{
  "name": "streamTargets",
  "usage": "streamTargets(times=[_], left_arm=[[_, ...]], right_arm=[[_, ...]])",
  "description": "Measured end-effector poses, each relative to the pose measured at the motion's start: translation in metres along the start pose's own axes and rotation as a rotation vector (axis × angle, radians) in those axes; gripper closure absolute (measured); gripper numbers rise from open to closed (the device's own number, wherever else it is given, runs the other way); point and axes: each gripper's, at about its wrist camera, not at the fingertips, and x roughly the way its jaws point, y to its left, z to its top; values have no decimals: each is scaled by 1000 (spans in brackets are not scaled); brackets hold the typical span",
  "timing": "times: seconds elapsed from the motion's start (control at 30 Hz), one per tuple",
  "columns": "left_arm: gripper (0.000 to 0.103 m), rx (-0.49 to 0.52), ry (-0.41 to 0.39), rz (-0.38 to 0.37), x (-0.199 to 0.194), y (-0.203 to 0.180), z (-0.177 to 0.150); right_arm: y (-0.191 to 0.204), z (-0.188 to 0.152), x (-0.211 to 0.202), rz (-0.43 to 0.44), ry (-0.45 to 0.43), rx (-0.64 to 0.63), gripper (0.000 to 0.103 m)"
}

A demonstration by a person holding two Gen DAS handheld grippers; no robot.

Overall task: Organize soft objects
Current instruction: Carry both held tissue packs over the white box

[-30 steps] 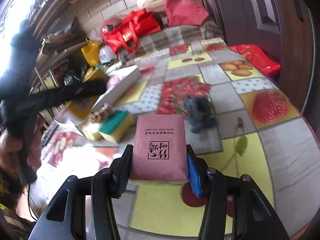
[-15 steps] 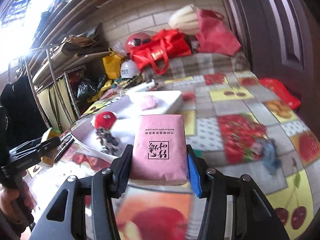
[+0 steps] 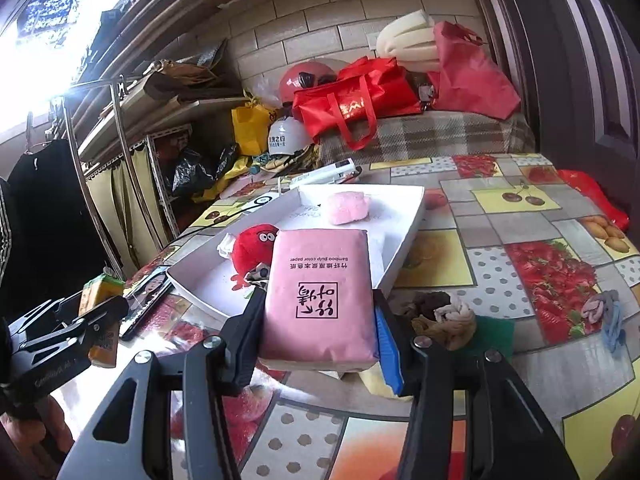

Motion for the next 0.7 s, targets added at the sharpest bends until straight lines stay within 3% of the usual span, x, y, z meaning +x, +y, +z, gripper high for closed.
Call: streamTargets(times=[0.47,0.7], left_arm=[[46,-17,12,18,5,2,1],[46,-21,12,21,5,4,0]], right_arm=[[6,2,4,-2,-10,-12,53],[14,7,15,-14,-25,-75,53]])
